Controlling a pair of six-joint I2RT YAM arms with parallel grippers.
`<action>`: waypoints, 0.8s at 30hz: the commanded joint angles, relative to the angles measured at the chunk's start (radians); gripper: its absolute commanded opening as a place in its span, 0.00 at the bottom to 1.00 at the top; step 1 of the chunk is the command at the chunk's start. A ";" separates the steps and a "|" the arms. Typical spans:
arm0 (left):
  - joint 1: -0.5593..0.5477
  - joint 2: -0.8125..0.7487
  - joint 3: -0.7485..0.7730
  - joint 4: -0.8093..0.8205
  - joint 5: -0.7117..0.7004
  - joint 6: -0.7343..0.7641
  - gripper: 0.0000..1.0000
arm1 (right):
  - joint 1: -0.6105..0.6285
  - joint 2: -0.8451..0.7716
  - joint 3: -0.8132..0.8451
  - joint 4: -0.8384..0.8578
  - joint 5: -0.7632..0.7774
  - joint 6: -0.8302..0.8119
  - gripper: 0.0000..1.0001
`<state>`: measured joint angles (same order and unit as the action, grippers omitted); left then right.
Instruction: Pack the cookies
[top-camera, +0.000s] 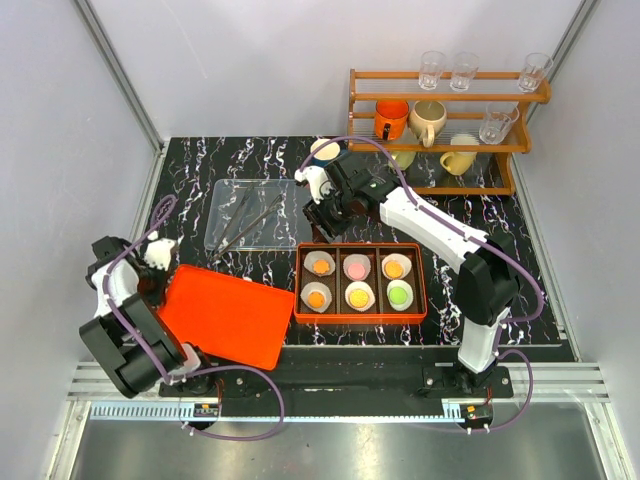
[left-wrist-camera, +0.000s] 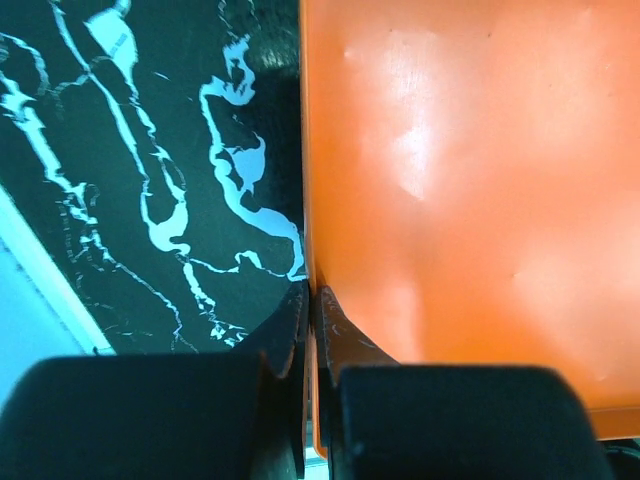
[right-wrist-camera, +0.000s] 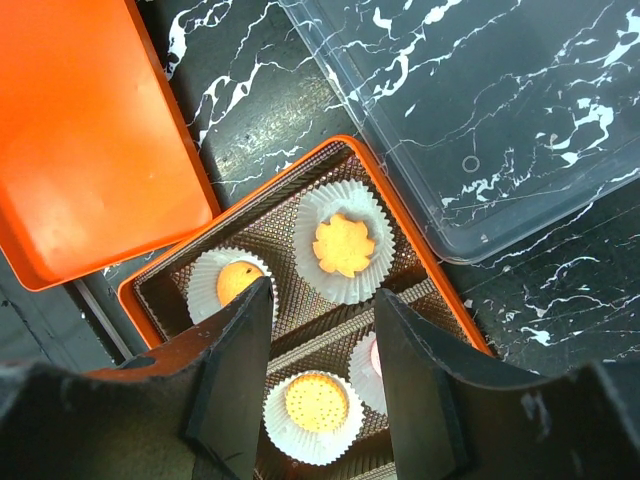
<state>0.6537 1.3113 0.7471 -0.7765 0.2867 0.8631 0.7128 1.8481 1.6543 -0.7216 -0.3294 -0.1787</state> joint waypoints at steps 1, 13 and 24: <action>0.004 -0.090 0.070 -0.066 0.098 -0.041 0.00 | 0.010 -0.021 0.009 0.044 0.000 0.004 0.53; 0.003 -0.133 0.233 -0.145 0.157 -0.059 0.00 | 0.016 0.097 0.203 -0.039 -0.218 0.001 0.55; 0.003 -0.178 0.293 -0.185 0.201 -0.049 0.00 | 0.125 0.287 0.427 -0.073 -0.298 -0.059 0.67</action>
<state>0.6537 1.1725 0.9749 -0.9394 0.4019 0.8192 0.7849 2.0861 1.9808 -0.7780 -0.5694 -0.1974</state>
